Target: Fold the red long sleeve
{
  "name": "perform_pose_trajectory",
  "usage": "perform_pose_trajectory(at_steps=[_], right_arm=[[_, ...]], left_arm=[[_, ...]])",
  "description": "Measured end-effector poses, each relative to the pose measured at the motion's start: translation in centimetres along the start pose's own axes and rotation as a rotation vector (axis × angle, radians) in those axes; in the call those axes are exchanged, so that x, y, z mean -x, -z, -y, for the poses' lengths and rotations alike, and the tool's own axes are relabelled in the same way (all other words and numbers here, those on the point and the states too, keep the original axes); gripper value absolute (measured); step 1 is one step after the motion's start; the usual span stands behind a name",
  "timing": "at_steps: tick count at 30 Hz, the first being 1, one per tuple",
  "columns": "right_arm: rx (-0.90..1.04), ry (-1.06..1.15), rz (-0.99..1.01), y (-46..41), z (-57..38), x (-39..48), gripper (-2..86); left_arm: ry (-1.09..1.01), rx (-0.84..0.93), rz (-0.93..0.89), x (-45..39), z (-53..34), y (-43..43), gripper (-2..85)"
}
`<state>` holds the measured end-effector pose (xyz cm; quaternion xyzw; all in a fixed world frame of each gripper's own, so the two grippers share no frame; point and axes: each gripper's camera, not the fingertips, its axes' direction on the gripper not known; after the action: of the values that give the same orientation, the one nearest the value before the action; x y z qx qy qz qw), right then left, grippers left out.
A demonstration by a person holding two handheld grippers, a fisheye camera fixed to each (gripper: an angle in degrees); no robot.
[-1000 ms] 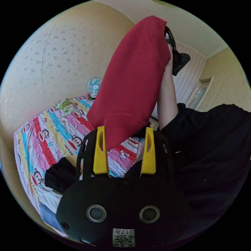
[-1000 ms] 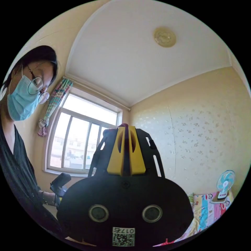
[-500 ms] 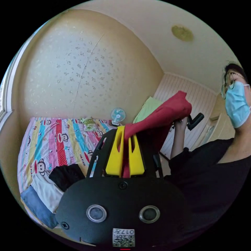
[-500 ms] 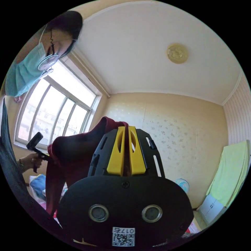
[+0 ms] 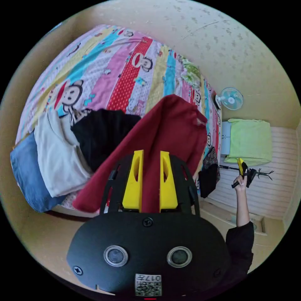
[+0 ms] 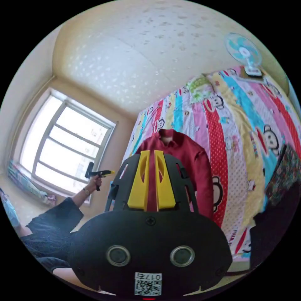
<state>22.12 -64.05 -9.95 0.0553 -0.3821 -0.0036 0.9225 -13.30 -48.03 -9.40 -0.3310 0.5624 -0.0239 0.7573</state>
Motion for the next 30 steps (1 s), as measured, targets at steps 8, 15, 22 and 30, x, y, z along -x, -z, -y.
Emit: perform_pose_trajectory(at_steps=[8,15,22,30], right_arm=[[0.285,-0.526,-0.041,-0.9,-20.3,-17.1,10.4],[0.509,-0.384,-0.192,-5.5,-24.8,-14.1,13.9],[0.609,-0.333,-0.368,-4.9,-25.7,-12.0,11.2],[0.708,-0.152,-0.378,4.9,-26.7,-5.2,3.6]], left_arm=[[0.111,0.315,0.137,13.7,-11.7,-9.0,10.0],[-0.171,0.261,0.392,12.8,-6.1,-5.4,11.6],[-0.263,0.401,0.412,15.2,1.0,-10.0,13.1],[-0.477,0.571,0.266,16.5,0.6,-4.7,3.0]])
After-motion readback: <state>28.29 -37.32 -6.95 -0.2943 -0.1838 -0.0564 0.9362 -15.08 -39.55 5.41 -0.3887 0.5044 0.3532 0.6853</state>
